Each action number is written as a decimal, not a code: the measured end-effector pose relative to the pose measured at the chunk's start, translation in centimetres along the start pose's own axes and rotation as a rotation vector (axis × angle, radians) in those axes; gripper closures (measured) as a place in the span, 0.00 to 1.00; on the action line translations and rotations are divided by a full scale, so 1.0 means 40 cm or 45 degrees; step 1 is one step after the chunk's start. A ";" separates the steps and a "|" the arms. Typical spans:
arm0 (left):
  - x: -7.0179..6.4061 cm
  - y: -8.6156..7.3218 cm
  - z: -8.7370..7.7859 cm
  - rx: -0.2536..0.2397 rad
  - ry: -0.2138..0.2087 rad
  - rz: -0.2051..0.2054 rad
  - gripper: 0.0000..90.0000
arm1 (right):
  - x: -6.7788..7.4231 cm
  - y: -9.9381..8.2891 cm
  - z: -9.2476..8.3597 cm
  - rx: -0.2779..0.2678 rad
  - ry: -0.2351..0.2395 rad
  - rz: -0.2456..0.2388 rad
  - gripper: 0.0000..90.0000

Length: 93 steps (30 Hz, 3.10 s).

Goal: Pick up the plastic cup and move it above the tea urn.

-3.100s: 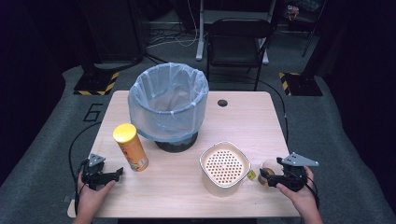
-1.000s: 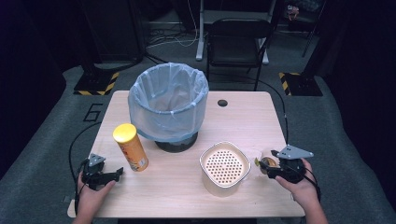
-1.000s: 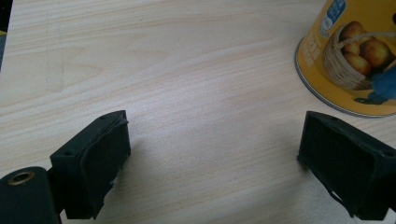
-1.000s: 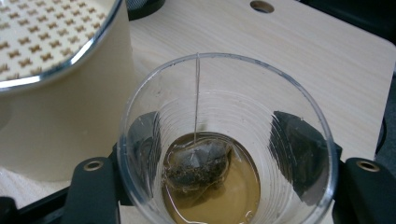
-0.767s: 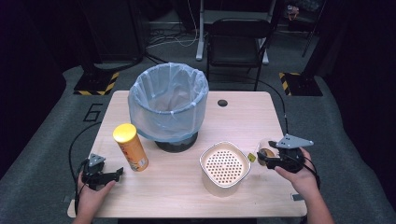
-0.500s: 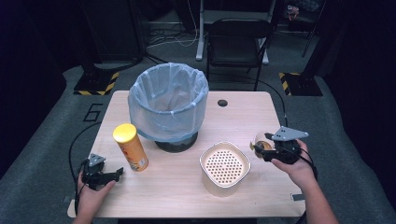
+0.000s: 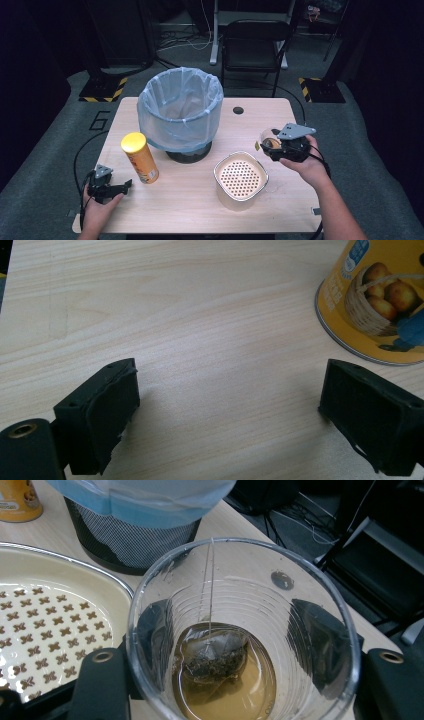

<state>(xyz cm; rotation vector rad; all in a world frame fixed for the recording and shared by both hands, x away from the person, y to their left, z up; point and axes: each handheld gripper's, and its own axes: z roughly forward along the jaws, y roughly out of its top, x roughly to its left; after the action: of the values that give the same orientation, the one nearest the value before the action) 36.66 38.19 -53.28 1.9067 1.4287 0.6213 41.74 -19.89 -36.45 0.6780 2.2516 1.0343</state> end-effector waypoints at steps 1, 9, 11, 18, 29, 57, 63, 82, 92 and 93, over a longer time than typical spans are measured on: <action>0.000 0.000 0.000 0.000 0.002 0.000 0.10 | 0.001 0.003 0.000 -0.003 0.008 -0.015 0.39; 0.000 0.000 0.000 0.001 -0.002 0.004 0.10 | 0.006 0.019 0.015 -0.071 0.043 -0.073 0.39; 0.001 0.000 0.000 0.001 0.002 0.007 0.10 | 0.007 0.020 0.019 -0.071 0.047 -0.082 0.39; 0.000 0.000 0.000 0.000 -0.001 0.002 0.10 | 0.015 0.032 0.024 -0.072 0.032 -0.115 0.39; 0.000 0.000 0.000 0.000 -0.002 0.002 0.10 | 0.051 0.101 -0.031 -0.177 0.053 -0.249 0.38; 0.001 0.001 0.000 0.001 0.002 0.007 0.10 | 0.123 0.082 0.006 -0.129 -0.029 -0.633 0.38; 0.001 0.000 0.000 0.001 0.002 0.007 0.10 | 0.131 0.079 0.005 -0.124 -0.034 -0.667 0.38; 0.000 0.001 0.000 0.003 0.001 0.004 0.10 | 0.175 0.066 0.000 -0.107 -0.080 -0.845 0.39; 0.000 0.001 0.000 0.004 0.001 0.005 0.10 | 0.224 0.054 -0.011 -0.050 -0.170 -1.076 0.40; 0.001 0.000 0.000 0.002 0.002 0.006 0.10 | 0.229 0.052 -0.010 -0.040 -0.181 -1.095 0.40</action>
<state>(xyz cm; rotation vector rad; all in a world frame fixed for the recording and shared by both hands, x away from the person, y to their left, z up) 36.68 38.21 -53.26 1.9115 1.4265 0.6245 35.40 -13.01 -37.16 -0.2404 2.0563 0.5558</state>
